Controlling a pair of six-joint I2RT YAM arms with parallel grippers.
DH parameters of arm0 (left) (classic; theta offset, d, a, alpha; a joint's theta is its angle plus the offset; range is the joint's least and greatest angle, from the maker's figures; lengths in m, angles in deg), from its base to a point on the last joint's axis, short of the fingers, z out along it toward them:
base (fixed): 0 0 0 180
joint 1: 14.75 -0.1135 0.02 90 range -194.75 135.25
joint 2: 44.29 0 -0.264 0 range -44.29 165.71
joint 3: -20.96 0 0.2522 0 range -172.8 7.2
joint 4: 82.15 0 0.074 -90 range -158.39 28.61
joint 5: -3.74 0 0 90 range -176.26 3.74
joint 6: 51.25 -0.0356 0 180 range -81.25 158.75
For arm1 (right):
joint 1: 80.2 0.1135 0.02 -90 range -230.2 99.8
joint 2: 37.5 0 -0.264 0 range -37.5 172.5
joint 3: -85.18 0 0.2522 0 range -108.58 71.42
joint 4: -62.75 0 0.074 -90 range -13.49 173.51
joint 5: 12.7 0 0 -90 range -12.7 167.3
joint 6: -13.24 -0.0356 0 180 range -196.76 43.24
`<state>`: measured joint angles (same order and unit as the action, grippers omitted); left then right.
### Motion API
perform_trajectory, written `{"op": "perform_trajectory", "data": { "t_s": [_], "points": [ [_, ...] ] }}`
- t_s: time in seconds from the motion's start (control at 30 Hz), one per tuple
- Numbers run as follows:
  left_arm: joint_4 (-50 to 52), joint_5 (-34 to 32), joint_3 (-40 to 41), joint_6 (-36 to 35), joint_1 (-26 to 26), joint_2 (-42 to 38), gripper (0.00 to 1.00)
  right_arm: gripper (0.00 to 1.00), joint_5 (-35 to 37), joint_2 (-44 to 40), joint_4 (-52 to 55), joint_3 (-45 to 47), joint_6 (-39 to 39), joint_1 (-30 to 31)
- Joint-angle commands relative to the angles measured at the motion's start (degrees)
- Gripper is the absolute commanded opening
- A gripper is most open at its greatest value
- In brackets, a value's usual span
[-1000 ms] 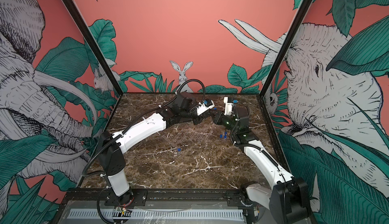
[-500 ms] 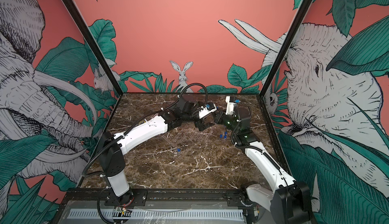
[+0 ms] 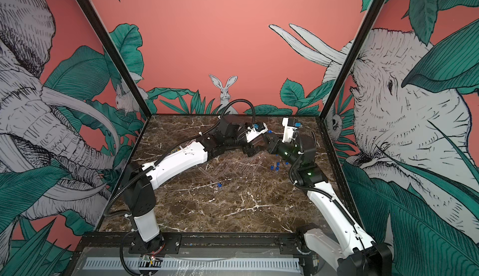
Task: Remove stoppers from test tubes
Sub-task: Pick up the test tube at the center of the board.
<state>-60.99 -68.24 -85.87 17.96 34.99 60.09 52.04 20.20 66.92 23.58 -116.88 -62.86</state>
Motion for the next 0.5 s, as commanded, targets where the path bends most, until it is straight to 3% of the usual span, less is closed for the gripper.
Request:
{"op": "perform_trajectory", "data": {
  "t_s": [0.0, 0.2, 0.47],
  "points": [
    [0.7, 2.6, -2.4, -0.4, 0.2, 0.3, 0.77, 0.09, -0.3, -0.6, -1.1, -0.9, -0.3, 0.0],
    [2.4, 3.2, -2.2, -2.0, 0.3, -0.5, 0.54, 0.1, -0.4, -0.7, -1.3, -0.4, -0.4, 0.0],
    [3.7, 4.4, -2.2, -2.8, 0.2, -0.5, 0.33, 0.1, -0.1, -0.9, -1.5, -0.2, -0.8, 0.0]
  ]
}}
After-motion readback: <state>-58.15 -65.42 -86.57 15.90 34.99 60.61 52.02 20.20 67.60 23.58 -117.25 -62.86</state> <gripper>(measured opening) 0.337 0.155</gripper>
